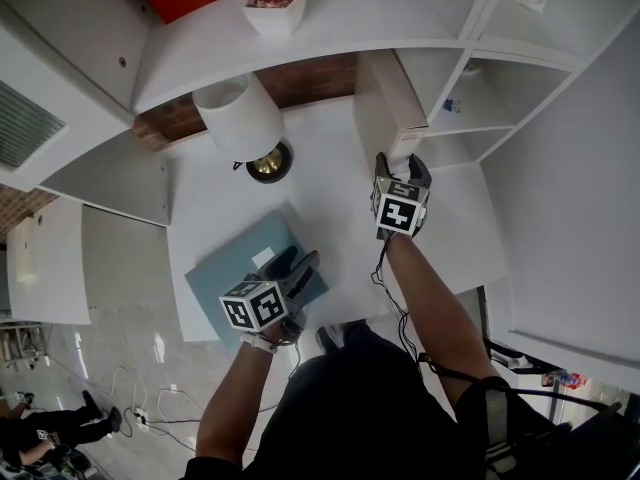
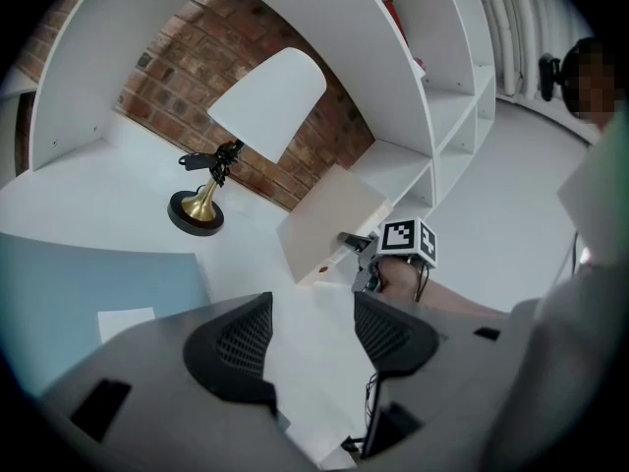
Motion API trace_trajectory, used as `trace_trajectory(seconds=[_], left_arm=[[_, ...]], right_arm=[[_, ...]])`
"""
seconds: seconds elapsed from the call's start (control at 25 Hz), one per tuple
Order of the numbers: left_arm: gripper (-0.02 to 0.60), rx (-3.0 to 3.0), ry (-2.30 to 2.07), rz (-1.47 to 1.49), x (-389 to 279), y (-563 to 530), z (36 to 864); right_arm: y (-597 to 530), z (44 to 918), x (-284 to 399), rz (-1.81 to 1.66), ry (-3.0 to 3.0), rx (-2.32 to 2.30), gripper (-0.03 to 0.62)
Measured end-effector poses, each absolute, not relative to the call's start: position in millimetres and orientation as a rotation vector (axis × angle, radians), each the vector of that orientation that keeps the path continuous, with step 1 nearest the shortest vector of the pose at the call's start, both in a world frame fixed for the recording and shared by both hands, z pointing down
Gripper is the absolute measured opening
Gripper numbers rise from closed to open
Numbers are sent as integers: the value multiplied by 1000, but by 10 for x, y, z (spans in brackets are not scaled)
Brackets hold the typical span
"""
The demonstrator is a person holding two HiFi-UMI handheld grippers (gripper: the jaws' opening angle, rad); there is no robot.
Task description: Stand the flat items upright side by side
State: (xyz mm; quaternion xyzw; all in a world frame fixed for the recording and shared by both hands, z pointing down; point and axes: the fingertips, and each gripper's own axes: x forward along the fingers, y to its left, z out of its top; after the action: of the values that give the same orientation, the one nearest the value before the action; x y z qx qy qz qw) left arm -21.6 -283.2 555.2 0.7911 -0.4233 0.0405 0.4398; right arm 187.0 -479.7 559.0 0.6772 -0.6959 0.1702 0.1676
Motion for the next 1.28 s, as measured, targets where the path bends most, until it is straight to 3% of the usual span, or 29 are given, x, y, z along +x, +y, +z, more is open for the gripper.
trace_trajectory(seconds=[0.16,0.4,0.8,1.04,1.28], left_arm=[[258,1963,-1040,98,-143,-2832,5576],[258,1969,-1027,110,-59,-2799,5598],[258,1984,-1092,127,-209,-2765,5562],[258,1984,-1167,120,-581,-2617,5554],[258,1919,-1310,133,-1301,-2223,5691]], right_arm=[[-4743,5592,1877,506,-2001,1912,279],[-4591,5546,1813,545,-2043,1913,209],[-4701,5589,1834,517,-2047,1898,193],[-4467,5556,1686,553,-2132,1824,215],[-3832,5667,975,780,-2360,1501,218]])
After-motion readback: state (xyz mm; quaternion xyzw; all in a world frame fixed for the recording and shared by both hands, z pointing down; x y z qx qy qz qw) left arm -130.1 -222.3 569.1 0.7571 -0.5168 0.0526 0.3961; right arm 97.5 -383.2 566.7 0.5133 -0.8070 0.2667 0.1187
